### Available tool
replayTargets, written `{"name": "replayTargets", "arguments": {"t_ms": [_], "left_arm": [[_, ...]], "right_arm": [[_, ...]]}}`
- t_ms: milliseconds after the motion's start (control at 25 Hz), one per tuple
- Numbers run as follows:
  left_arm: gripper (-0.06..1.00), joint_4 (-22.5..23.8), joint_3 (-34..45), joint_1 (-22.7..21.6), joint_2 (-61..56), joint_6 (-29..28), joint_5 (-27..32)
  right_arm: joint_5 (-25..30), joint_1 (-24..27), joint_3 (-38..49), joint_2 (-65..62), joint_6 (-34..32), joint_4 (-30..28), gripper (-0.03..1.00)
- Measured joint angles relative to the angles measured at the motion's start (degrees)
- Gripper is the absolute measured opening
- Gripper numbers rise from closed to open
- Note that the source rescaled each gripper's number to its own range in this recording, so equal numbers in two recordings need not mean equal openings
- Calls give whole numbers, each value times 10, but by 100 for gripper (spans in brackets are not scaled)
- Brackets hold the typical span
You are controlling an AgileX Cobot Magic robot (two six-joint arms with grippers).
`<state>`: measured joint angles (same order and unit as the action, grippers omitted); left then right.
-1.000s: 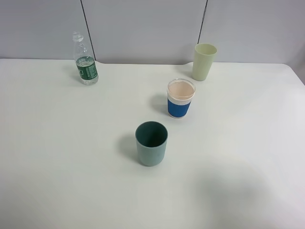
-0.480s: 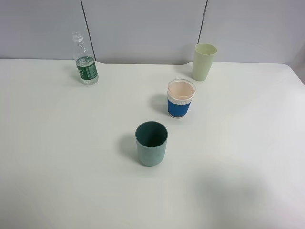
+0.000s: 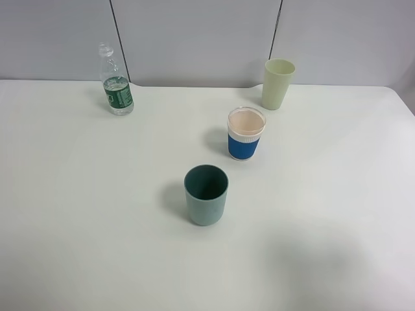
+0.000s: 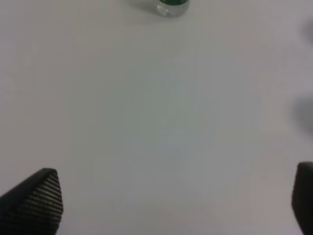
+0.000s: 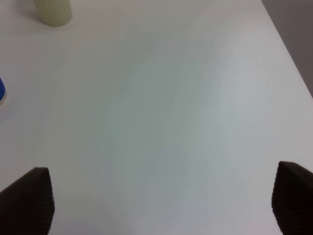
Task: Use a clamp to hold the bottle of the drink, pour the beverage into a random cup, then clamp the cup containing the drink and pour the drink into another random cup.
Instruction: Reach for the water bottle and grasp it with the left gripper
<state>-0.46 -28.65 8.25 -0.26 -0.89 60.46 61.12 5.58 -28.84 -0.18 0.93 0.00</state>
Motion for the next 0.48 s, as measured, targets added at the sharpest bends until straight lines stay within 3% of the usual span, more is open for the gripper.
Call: {"name": "replayTargets", "arguments": {"t_ms": [360, 480], "left_arm": [[87, 0, -3, 0, 0, 0, -6], [87, 0, -13, 0, 0, 0, -58]], "right_arm": [[0, 0, 0, 0, 0, 0, 70], [0, 0, 0, 0, 0, 0, 70]]}}
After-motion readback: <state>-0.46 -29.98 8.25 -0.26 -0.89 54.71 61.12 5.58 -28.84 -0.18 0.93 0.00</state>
